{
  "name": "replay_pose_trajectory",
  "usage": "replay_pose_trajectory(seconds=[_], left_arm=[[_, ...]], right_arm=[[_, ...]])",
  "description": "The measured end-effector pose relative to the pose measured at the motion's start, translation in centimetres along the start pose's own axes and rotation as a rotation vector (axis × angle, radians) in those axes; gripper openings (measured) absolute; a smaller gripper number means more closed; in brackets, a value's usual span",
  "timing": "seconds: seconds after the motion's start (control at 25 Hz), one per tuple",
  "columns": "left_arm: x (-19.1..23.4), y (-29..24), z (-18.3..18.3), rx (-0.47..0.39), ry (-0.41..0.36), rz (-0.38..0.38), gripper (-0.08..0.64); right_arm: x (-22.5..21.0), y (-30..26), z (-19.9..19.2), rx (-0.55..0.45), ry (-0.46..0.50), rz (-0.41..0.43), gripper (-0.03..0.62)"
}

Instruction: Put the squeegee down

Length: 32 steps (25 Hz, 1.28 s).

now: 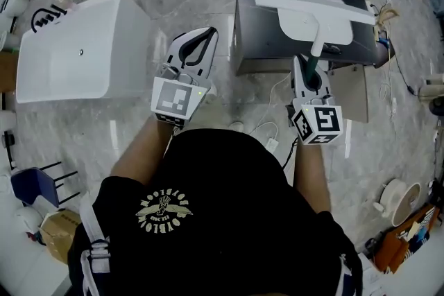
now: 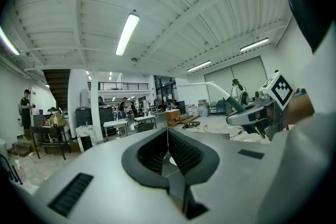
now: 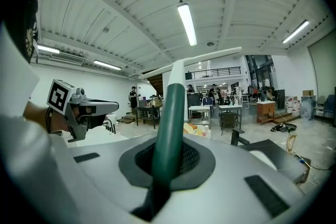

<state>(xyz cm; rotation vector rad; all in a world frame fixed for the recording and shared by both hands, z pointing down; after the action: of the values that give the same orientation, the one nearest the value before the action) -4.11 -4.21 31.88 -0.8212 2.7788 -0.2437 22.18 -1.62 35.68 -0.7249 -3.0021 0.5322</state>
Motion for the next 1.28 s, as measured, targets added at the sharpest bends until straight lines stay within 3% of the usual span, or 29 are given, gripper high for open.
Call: replay_pose_trajectory(seconds=[0.32,0.56,0.76,1.28], left_arm=[[4.3,-4.9,1.0,-0.028,-0.040,-0.045,0.025],[7.9,-8.8,0.9,-0.048,-0.029,-0.079,0.025],[8.3,-9.7,2.0,-0.100,-0.049,-0.088,0.025],[14.5,-14.2,1.2,-0.075,-0.025,-0.143,0.025]], right_arm=[[-0.9,-4.8,1.8,0.013,-0.012,-0.035,0.029],[-1.4,-8.8,3.2,0.022,-0.009,-0.063,0.029],[-2.2,-9.3,3.7,0.018,-0.018,-0.082,0.029],[-1.7,-15.6,6.5,0.030,-0.015,-0.128,0.029]])
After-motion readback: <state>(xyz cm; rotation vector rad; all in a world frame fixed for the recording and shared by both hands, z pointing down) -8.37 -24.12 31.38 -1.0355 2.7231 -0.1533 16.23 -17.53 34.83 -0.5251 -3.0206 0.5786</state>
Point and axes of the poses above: the fingertips, and each gripper's own axes: y backward along the fingers, x to its left, z out of its top, the point moved 8 cm from there along y, backward along the fingers, and after that the axes turned 8 degrees about x, right-handed, at the moved point
